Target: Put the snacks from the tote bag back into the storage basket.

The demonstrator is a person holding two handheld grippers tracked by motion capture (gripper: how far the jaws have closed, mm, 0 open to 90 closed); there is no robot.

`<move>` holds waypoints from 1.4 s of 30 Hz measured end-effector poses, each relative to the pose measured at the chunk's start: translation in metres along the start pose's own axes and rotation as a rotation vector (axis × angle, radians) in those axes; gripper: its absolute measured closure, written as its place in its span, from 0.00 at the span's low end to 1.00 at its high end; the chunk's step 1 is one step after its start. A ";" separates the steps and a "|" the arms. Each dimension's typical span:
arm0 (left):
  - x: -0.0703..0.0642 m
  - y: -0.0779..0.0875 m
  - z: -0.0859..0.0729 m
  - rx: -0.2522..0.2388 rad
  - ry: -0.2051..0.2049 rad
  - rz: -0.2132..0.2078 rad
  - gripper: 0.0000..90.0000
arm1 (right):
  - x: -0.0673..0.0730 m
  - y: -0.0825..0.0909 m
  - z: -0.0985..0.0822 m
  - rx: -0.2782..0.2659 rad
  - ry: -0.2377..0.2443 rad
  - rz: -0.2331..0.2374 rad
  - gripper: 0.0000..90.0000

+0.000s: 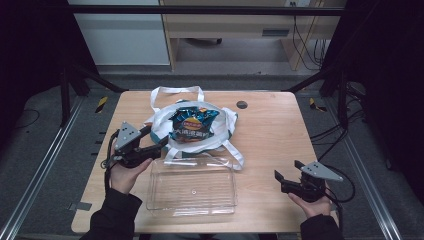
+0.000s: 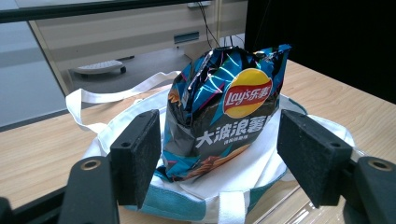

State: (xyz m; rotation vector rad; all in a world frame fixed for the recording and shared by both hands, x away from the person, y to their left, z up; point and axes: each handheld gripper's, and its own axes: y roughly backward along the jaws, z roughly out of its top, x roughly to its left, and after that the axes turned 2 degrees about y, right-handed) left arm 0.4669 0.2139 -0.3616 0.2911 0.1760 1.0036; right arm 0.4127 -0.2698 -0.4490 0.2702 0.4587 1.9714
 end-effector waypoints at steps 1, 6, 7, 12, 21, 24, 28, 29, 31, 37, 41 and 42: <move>0.000 -0.001 0.000 0.003 -0.001 0.001 0.34 | 0.000 0.000 0.000 -0.001 0.000 0.000 0.20; 0.002 -0.006 0.001 0.007 -0.003 0.002 0.34 | 0.000 0.000 0.000 -0.005 0.001 0.001 0.20; 0.002 -0.007 0.002 0.009 -0.003 0.002 0.34 | 0.000 0.000 0.001 -0.006 0.001 0.001 0.20; 0.001 -0.015 0.005 0.016 -0.018 0.000 0.35 | 0.000 0.000 0.001 -0.008 0.001 0.002 0.20; -0.001 -0.025 0.010 0.024 -0.037 0.004 0.38 | 0.000 0.000 0.001 -0.009 0.000 0.005 0.20; -0.001 -0.027 0.011 0.023 -0.040 0.007 0.38 | 0.000 0.000 0.001 -0.011 0.001 0.003 0.20; 0.000 -0.031 0.012 0.029 -0.042 0.015 0.39 | 0.000 0.000 0.001 -0.014 0.005 0.003 0.21; 0.000 -0.032 0.012 0.026 -0.041 0.016 0.39 | 0.000 0.000 0.001 -0.014 0.005 0.003 0.21; 0.001 -0.034 0.012 0.034 -0.038 0.018 0.40 | 0.000 0.000 0.001 -0.013 0.005 0.003 0.21; 0.002 -0.040 0.012 0.041 -0.039 0.016 0.42 | 0.000 0.000 0.001 -0.009 0.002 0.005 0.21; -0.001 -0.044 0.012 0.047 -0.050 0.013 0.44 | 0.000 -0.001 0.001 -0.009 0.006 0.004 0.21; -0.001 -0.045 0.012 0.051 -0.059 0.014 0.44 | 0.000 -0.001 0.001 -0.009 0.006 0.003 0.21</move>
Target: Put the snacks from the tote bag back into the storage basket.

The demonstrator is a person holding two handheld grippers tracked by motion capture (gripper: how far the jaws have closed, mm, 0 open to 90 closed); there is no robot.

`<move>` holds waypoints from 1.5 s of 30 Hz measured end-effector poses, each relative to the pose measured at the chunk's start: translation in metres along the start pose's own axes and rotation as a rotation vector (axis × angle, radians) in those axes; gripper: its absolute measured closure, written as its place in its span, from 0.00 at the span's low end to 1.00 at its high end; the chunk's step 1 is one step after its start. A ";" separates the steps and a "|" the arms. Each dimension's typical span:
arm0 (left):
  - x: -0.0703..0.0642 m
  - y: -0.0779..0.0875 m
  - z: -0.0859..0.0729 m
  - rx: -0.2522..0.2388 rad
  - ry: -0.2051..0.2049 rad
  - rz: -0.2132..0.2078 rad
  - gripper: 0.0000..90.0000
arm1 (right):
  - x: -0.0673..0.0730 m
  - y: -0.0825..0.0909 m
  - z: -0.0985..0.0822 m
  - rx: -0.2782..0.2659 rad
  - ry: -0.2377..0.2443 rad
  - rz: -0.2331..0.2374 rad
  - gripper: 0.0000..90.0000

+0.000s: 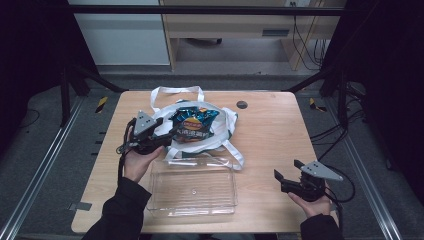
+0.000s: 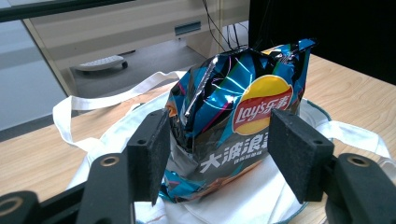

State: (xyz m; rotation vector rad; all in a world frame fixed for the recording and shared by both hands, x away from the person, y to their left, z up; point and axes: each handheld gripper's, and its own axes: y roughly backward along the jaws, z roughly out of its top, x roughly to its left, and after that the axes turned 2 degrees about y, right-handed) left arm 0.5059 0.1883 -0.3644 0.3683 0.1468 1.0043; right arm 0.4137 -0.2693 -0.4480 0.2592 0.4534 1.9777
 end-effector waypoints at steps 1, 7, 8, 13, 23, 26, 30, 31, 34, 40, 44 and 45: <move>0.000 -0.001 0.000 0.001 -0.006 0.001 0.45 | 0.000 0.000 0.000 0.000 -0.001 0.001 0.21; -0.002 -0.008 0.001 0.018 -0.026 0.012 0.46 | 0.000 0.000 0.000 0.001 0.000 0.002 0.21; -0.001 -0.009 0.001 0.018 -0.026 0.014 0.46 | 0.000 0.000 0.000 0.001 0.000 0.003 0.21; 0.002 -0.015 0.003 0.024 -0.018 0.026 0.48 | 0.000 -0.001 0.000 0.005 0.001 0.003 0.21; 0.006 -0.023 0.005 0.025 -0.001 0.017 0.54 | 0.000 0.000 -0.001 0.007 -0.001 0.005 0.21; 0.007 -0.024 0.006 0.024 0.001 0.024 0.57 | 0.000 -0.001 -0.001 0.010 0.003 0.006 0.21; 0.008 -0.027 0.005 0.028 0.003 0.026 0.58 | 0.000 0.000 -0.001 0.010 0.004 0.006 0.21; 0.008 -0.028 0.005 0.031 0.003 0.028 0.59 | 0.000 -0.001 -0.001 0.009 0.004 0.006 0.21; 0.009 -0.031 0.005 0.031 -0.003 0.028 0.60 | 0.000 -0.001 -0.001 0.012 0.003 0.008 0.21; 0.011 -0.038 0.005 0.040 0.005 0.029 0.64 | 0.000 -0.001 -0.001 0.012 0.003 0.008 0.21; 0.012 -0.040 0.006 0.035 0.009 0.025 0.66 | -0.001 -0.001 -0.001 0.012 0.004 0.006 0.21; 0.012 -0.041 0.006 0.034 0.012 0.022 0.68 | -0.001 -0.001 -0.001 0.013 0.003 0.007 0.21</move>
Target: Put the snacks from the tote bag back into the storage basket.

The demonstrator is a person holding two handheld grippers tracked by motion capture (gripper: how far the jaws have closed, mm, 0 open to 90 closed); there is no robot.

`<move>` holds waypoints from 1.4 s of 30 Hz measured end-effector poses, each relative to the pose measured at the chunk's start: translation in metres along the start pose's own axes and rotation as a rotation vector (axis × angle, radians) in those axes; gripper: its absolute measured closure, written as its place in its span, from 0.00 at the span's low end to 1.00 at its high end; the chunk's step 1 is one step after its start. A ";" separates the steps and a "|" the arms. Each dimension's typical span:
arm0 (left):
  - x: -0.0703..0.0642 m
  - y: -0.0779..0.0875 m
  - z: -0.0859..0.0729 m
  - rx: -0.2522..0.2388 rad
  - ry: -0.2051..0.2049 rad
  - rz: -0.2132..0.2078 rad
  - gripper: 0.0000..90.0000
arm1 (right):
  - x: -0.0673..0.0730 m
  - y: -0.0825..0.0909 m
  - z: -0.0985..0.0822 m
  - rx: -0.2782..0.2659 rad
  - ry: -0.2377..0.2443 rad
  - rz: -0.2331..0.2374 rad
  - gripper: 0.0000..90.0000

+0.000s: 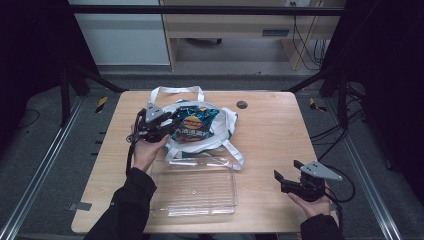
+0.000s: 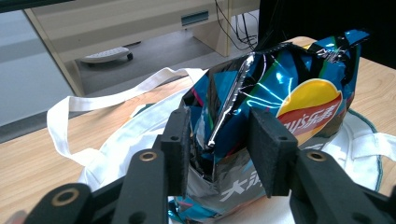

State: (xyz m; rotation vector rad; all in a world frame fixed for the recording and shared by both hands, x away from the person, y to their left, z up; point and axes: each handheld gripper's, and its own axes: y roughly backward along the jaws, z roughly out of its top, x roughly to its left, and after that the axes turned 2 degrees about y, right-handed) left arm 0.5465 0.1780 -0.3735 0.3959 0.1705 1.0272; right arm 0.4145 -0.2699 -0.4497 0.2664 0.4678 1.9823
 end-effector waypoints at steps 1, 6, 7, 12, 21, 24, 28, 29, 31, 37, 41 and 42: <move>0.000 0.000 0.000 0.001 -0.001 -0.002 0.68 | 0.000 0.000 0.000 0.000 0.000 0.000 0.21; -0.001 -0.002 0.001 0.002 -0.002 -0.003 0.75 | 0.000 0.000 0.000 -0.001 0.000 0.002 0.21; -0.001 -0.002 0.001 0.003 -0.003 0.000 0.75 | 0.000 0.000 0.000 -0.001 0.000 0.002 0.21; 0.000 -0.003 0.002 0.004 0.012 0.012 0.87 | 0.000 0.000 0.000 0.000 0.000 0.002 0.21; 0.000 -0.003 0.002 0.012 0.019 0.006 0.97 | 0.000 0.000 0.000 -0.001 0.001 0.003 0.21; 0.000 -0.003 0.001 0.009 0.026 0.010 0.98 | 0.000 0.000 0.000 0.000 0.000 0.003 0.21; -0.001 -0.003 0.000 0.002 0.040 0.015 0.99 | 0.000 0.000 0.000 0.002 0.003 0.001 0.21; -0.002 -0.003 0.000 0.001 0.040 0.015 0.99 | 0.000 0.000 0.000 0.001 0.001 0.002 0.21; -0.002 -0.003 0.000 -0.003 0.043 0.016 1.00 | 0.000 0.000 0.000 0.001 0.001 0.002 0.21; -0.002 -0.001 -0.001 -0.010 0.051 0.015 1.00 | 0.001 -0.001 0.000 0.003 0.000 0.004 0.22; -0.003 -0.001 -0.003 -0.022 0.066 0.012 1.00 | 0.000 -0.001 0.000 0.003 0.000 0.003 0.22; -0.003 -0.001 -0.003 -0.024 0.070 0.010 1.00 | 0.000 -0.001 0.000 0.004 0.000 0.003 0.22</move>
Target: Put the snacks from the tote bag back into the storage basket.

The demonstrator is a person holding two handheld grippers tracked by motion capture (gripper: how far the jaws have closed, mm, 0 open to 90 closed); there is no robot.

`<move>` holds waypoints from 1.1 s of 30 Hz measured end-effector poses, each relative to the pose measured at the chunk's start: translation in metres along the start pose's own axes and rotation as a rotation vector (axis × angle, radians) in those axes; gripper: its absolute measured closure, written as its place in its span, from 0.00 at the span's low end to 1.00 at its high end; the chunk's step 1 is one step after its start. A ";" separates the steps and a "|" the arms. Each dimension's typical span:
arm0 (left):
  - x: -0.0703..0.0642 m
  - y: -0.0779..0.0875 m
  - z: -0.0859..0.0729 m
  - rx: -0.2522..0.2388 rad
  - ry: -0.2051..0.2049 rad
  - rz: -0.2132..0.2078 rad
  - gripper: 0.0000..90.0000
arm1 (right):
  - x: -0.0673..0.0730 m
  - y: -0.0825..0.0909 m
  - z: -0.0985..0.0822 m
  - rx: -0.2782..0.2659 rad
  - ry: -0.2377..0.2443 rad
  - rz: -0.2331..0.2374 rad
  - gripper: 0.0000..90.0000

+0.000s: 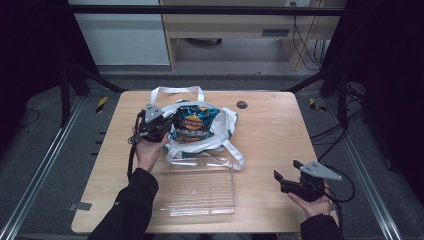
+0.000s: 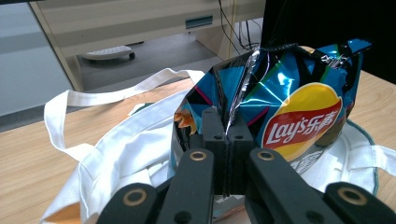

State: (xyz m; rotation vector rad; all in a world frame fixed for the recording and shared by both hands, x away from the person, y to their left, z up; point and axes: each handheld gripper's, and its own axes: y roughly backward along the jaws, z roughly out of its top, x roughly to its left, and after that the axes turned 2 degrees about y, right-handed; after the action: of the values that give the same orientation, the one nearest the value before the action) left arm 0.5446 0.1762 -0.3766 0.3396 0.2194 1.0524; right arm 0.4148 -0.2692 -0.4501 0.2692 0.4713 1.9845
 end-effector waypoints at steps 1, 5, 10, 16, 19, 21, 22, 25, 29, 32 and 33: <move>0.000 0.000 0.000 -0.001 0.003 0.000 1.00 | 0.000 0.000 0.000 0.000 -0.001 0.000 0.22; 0.000 0.000 0.000 -0.001 0.004 0.001 1.00 | 0.000 0.000 0.000 -0.001 0.000 0.001 0.22; 0.001 0.000 0.000 -0.010 -0.011 -0.007 0.99 | 0.000 0.000 0.000 0.000 0.001 0.000 0.22; 0.001 0.002 0.003 -0.048 -0.023 -0.021 0.83 | 0.000 0.000 0.000 0.000 0.006 0.000 0.22; 0.001 0.002 0.006 -0.049 -0.038 -0.017 0.77 | 0.000 0.000 0.000 0.000 0.004 0.001 0.22; 0.002 0.000 0.007 -0.042 -0.041 -0.024 0.75 | 0.000 0.000 0.000 0.000 0.005 0.001 0.22; 0.002 -0.001 0.007 -0.039 -0.047 -0.024 0.74 | 0.000 0.000 0.000 0.000 0.005 0.000 0.22; 0.002 -0.004 0.006 -0.030 -0.052 -0.028 0.77 | 0.000 0.000 0.000 0.001 0.005 0.002 0.22; 0.001 -0.005 0.007 -0.026 -0.051 -0.001 0.91 | 0.000 0.000 0.000 0.000 0.003 0.002 0.22; 0.000 -0.005 0.007 -0.017 -0.054 0.008 0.96 | 0.000 0.000 0.000 0.000 0.002 0.003 0.22; 0.000 -0.005 0.007 -0.016 -0.051 0.008 0.97 | 0.000 0.000 0.000 -0.001 0.002 0.003 0.22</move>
State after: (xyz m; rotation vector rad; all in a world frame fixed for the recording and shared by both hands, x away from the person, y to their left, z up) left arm 0.5514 0.1731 -0.3726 0.3530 0.1641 1.0516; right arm 0.4150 -0.2693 -0.4503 0.2672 0.4718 1.9881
